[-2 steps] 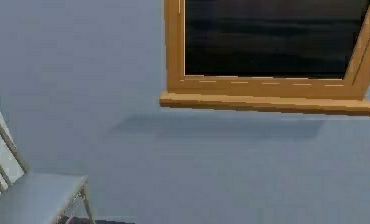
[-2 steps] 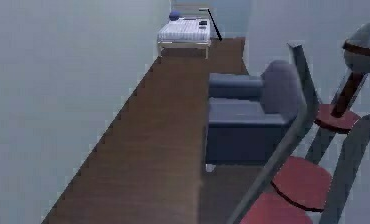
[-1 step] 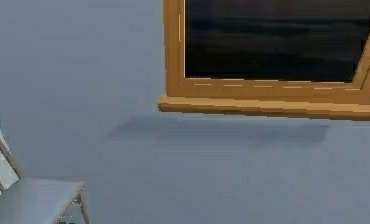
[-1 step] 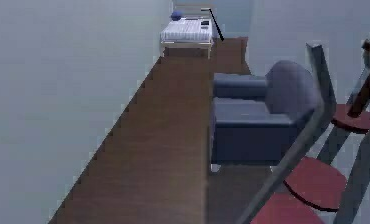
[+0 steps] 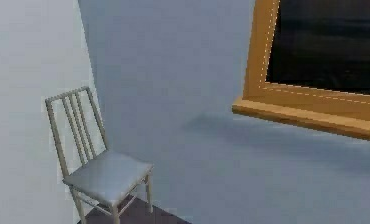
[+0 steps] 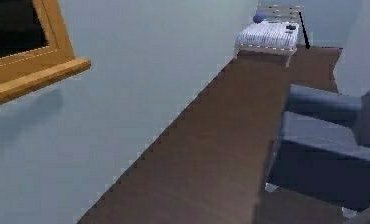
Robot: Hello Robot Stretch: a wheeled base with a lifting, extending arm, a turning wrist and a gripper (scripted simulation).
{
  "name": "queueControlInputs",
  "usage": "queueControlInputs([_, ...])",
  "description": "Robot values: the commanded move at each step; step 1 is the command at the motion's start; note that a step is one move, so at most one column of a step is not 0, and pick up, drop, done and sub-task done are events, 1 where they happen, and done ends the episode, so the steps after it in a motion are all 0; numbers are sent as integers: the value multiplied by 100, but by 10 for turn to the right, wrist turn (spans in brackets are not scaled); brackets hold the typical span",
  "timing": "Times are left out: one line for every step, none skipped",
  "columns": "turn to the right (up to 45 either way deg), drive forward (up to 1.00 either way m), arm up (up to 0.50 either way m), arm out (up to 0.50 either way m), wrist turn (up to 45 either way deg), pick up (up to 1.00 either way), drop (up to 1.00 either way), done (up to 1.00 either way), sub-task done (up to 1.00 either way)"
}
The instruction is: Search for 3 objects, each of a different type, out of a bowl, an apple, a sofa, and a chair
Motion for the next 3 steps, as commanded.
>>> queueControlInputs([0, 25, 0, 0, 0, 0, 0, 0, 0])
queueControlInputs([-300, 0, 0, 0, 0, 0, 0, 0, 0])
queueControlInputs([0, 0, 0, 0, 0, 0, 0, 0, 100])
